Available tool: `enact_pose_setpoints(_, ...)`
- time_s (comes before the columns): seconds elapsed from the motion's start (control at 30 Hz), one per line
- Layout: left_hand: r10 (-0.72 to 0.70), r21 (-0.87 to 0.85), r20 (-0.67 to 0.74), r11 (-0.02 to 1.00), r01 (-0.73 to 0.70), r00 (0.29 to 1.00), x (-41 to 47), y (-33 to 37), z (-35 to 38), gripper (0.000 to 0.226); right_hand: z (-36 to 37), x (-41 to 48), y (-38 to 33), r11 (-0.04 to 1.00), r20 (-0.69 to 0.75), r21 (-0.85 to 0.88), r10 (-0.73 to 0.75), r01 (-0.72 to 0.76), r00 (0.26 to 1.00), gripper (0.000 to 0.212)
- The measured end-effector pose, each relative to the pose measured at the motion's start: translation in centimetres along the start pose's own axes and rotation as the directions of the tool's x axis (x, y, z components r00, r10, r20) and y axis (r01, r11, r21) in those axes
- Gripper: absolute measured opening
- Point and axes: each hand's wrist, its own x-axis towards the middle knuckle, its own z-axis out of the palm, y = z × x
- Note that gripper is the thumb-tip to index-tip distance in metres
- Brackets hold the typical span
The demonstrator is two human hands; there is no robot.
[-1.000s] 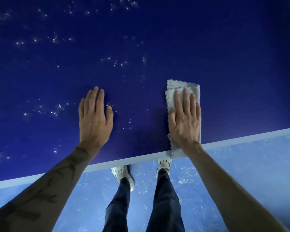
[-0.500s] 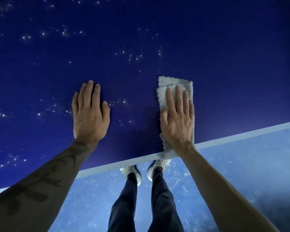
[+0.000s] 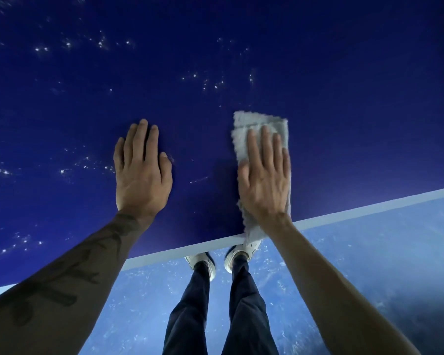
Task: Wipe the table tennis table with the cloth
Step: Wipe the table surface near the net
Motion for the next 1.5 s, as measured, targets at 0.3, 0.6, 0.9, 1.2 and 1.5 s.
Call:
enact_pose_setpoints(0.3, -0.009, 0.012, 0.041, 1.000, 0.009, 0.999, 0.2, 0.2, -0.2, 0.055, 1.6, -1.5, -7.0, 0.950, 0.016, 0.024, -0.311, 0.310, 0.950, 0.064)
enact_pose_setpoints(0.6, 0.005, 0.009, 0.028, 1.000, -0.005, 1.000, 0.2, -0.1, 0.0, 0.053, 0.0, 5.5, -4.1, 0.990, -0.070, 0.055, 0.131, -0.127, 0.989, 0.066)
enact_pose_setpoints(0.9, -0.004, 0.011, 0.041, 1.000, 0.003, 0.999, 0.3, -0.1, -0.1, 0.054, 0.6, -0.1, -3.6, 0.983, 0.025, 0.008, -0.183, 0.182, 0.983, 0.065)
enact_pose_setpoints(1.2, -0.013, 0.026, 0.058, 1.000, 0.011, 0.998, 0.3, -0.1, 0.1, 0.054, 0.2, 6.7, -7.2, 0.999, -0.011, 0.036, -0.035, 0.036, 0.999, 0.066)
enact_pose_setpoints(1.5, -0.021, 0.013, 0.067, 1.000, 0.021, 0.998, 0.5, -0.1, 0.2, 0.056, -1.5, 6.9, 0.2, 0.997, 0.022, 0.003, -0.080, 0.080, 0.997, 0.065)
